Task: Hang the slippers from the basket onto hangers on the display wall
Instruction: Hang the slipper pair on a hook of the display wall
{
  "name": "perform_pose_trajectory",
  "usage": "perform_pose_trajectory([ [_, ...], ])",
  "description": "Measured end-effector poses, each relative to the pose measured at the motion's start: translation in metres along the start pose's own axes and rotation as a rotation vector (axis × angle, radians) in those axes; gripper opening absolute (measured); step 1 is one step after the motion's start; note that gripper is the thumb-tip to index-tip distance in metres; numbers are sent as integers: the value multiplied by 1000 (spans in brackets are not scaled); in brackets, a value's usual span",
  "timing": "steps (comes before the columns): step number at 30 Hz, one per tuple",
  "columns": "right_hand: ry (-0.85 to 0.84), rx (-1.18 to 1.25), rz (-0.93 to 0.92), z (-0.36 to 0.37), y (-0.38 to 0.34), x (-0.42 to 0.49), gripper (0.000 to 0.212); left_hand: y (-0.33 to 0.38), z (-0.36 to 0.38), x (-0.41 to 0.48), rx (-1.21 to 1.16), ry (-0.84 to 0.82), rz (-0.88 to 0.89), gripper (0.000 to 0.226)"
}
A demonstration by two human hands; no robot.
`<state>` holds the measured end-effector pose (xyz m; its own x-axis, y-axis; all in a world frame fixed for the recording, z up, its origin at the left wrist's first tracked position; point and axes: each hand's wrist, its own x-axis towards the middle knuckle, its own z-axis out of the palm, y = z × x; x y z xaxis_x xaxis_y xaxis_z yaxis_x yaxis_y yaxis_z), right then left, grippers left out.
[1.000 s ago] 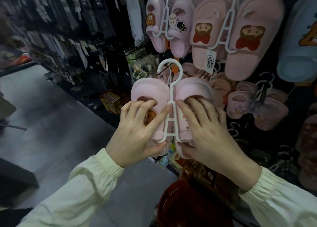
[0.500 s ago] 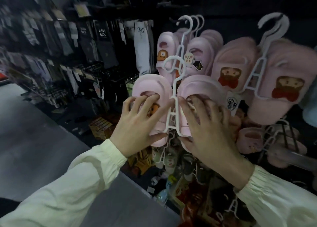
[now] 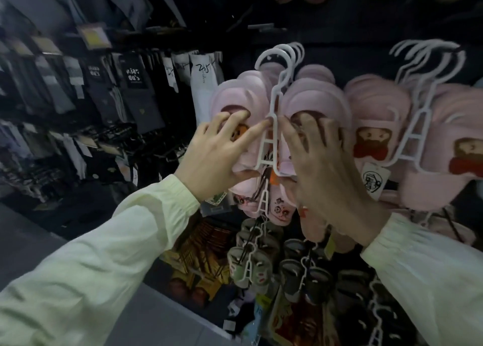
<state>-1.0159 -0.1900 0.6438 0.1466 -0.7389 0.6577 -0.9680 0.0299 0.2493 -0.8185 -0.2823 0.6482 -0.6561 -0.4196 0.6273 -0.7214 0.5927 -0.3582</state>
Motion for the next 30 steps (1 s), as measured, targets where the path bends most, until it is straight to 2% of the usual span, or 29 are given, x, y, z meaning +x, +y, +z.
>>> perform_pose_trajectory([
  [9,19,-74,69,16,-5,30,102,-29,31,27,-78,84,24,96],
  [30,-47,-128,125,46,-11,39,100,-38,61,38,-122,43,52,98],
])
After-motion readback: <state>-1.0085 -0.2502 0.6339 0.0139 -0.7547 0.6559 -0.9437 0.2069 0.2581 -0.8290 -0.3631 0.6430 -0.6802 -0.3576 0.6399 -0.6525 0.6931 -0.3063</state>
